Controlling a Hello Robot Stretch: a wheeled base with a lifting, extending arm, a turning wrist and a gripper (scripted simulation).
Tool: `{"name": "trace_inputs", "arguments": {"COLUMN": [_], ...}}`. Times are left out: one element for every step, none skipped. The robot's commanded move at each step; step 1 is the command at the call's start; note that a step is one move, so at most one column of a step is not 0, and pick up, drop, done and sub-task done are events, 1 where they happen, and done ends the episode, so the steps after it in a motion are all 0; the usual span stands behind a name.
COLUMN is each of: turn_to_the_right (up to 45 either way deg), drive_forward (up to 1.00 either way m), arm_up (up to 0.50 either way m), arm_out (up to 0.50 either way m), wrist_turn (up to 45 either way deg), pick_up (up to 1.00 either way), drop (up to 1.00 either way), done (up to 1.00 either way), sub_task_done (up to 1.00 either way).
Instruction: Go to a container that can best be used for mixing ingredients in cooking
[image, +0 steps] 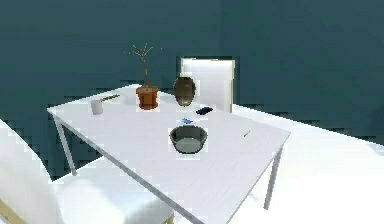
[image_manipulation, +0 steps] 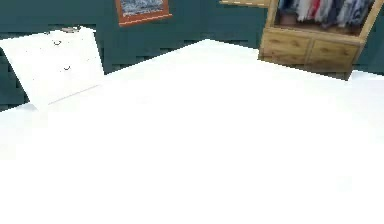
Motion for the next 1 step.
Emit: {"name": "trace_inputs", "arguments": {"turn_to_the_right": [0.0], "drive_forward": [0.0], "arm_up": [0.0], "arm_out": [0.0], "wrist_turn": [0.0], "pick_up": [0.0], "drop": [0.0], "done": [1.0], "sub_task_done": [0.0]}}
